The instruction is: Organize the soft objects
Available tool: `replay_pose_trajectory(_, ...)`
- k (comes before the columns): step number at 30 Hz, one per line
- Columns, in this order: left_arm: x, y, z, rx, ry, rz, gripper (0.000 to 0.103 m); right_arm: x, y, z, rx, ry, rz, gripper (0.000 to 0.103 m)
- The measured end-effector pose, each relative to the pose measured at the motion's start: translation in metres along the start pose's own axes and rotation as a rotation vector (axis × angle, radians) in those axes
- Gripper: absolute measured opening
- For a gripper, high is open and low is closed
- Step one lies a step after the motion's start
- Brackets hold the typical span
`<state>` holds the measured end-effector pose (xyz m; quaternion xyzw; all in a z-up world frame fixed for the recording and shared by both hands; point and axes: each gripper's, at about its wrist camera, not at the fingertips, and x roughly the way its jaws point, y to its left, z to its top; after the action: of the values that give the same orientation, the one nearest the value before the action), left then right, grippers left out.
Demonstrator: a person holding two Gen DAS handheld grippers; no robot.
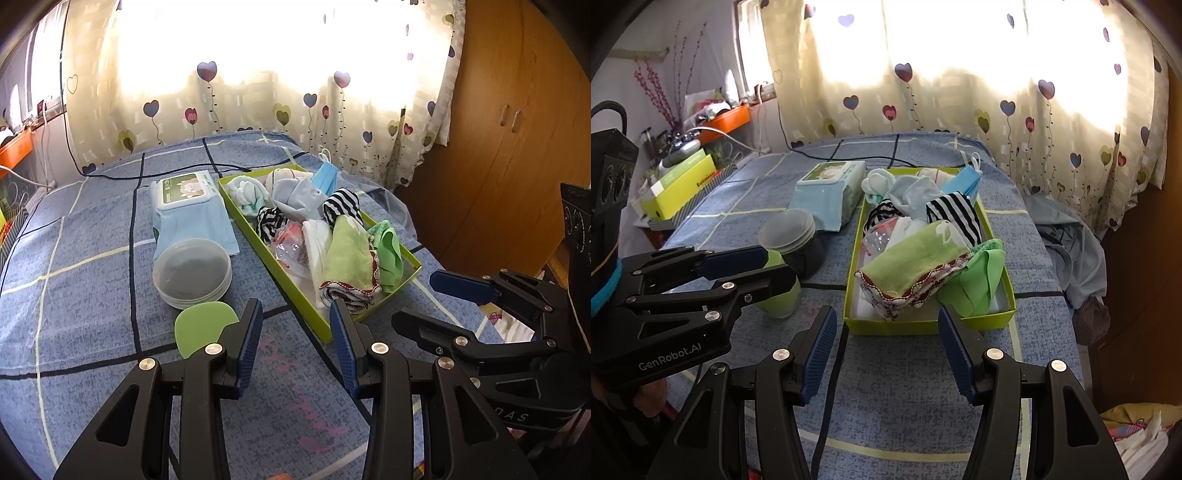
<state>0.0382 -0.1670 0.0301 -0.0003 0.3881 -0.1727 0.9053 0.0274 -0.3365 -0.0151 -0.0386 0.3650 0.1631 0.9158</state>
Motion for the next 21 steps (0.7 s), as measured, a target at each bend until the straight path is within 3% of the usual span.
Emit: replay_pose_trajectory(21,-0.0023,-0.0002,-0.0003,0.012,0.004,-0.018,0.039,-0.0007,0.0005,0.0001,-0.007,0.003,-0.001,0.057)
